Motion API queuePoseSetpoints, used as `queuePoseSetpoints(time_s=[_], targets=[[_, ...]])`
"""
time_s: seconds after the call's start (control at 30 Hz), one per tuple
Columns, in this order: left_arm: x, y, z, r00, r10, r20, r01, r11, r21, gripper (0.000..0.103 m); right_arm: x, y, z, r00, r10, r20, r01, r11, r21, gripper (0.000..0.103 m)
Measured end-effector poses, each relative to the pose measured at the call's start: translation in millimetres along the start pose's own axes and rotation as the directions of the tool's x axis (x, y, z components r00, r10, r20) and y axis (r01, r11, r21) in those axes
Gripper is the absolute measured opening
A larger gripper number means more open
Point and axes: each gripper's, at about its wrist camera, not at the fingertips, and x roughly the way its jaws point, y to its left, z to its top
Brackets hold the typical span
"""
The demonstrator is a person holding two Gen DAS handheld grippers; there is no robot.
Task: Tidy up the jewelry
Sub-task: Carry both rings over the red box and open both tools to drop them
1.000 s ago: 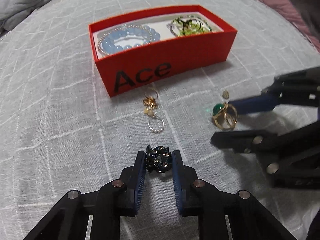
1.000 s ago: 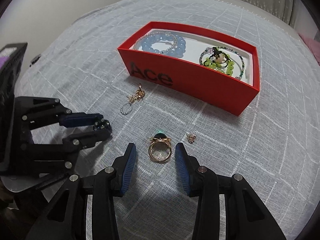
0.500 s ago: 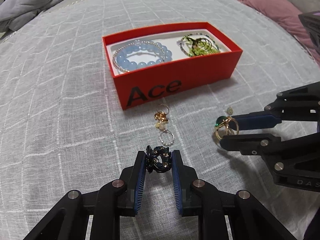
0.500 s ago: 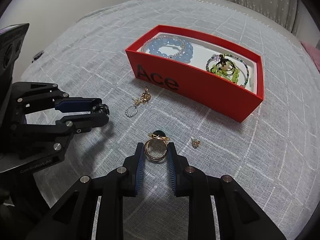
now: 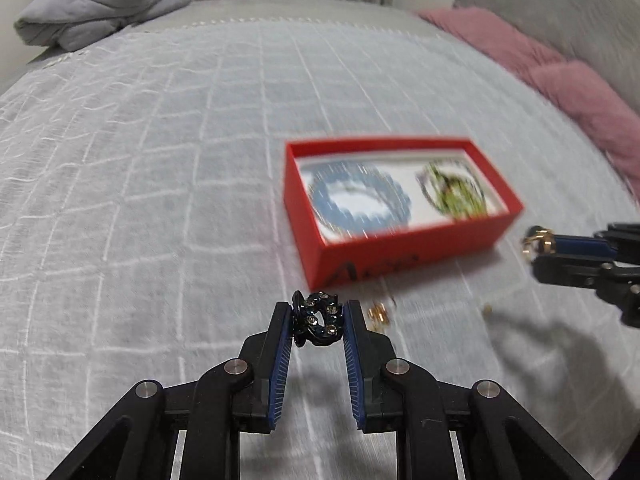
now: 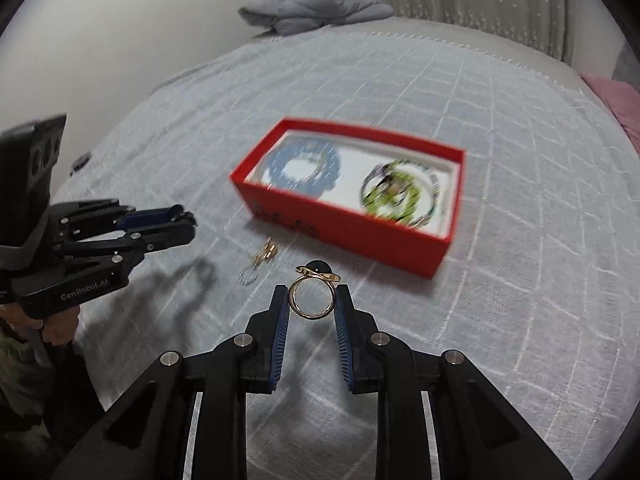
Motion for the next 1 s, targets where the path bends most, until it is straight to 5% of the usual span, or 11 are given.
queuePoseSetpoints(time_s=[0.37, 1.0], targets=[[5.2, -14.6, 39.2, 0.995, -0.048, 0.083, 0.048, 0.999, -0.004, 0.02, -7.4, -36.9, 15.5, 0.998, -0.035, 0.044, 0.03, 0.993, 0.111, 0.024], [56.7, -3.9, 69.1, 0.991, -0.13, -0.014, 0.129, 0.989, -0.065, 0.02, 17.7, -49.3, 39.8, 0.995, -0.076, 0.069, 0.067, 0.99, 0.123, 0.024]])
